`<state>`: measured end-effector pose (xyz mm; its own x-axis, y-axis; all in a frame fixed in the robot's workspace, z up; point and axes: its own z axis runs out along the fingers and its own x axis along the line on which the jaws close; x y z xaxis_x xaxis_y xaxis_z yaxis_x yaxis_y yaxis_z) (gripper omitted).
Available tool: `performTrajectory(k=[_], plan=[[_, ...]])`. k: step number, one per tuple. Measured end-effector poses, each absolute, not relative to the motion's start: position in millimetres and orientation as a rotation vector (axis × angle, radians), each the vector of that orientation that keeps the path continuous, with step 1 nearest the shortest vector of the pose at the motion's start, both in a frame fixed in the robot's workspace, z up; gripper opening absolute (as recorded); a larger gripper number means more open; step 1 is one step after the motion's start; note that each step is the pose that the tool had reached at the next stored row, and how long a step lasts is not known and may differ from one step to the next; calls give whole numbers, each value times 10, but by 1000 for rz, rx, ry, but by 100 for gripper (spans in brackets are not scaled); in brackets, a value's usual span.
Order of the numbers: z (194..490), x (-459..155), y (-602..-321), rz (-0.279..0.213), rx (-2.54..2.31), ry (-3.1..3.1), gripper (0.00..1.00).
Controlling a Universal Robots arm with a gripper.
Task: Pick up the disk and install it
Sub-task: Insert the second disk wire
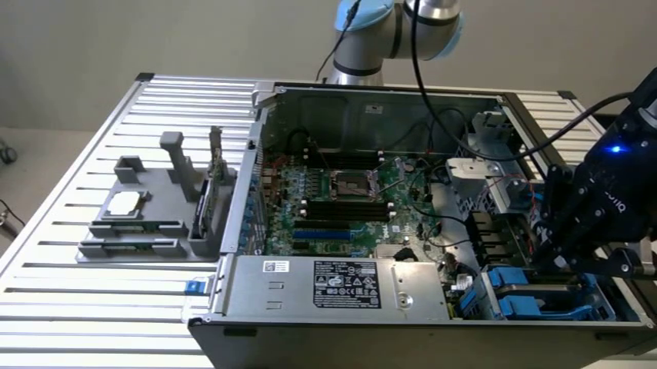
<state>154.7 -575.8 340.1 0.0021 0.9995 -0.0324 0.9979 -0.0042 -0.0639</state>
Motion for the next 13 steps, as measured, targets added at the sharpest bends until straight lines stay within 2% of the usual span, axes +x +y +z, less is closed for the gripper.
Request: performTrajectory(k=[13], plan=[[3392, 1569, -5783, 105, -2207, -2200, 16]])
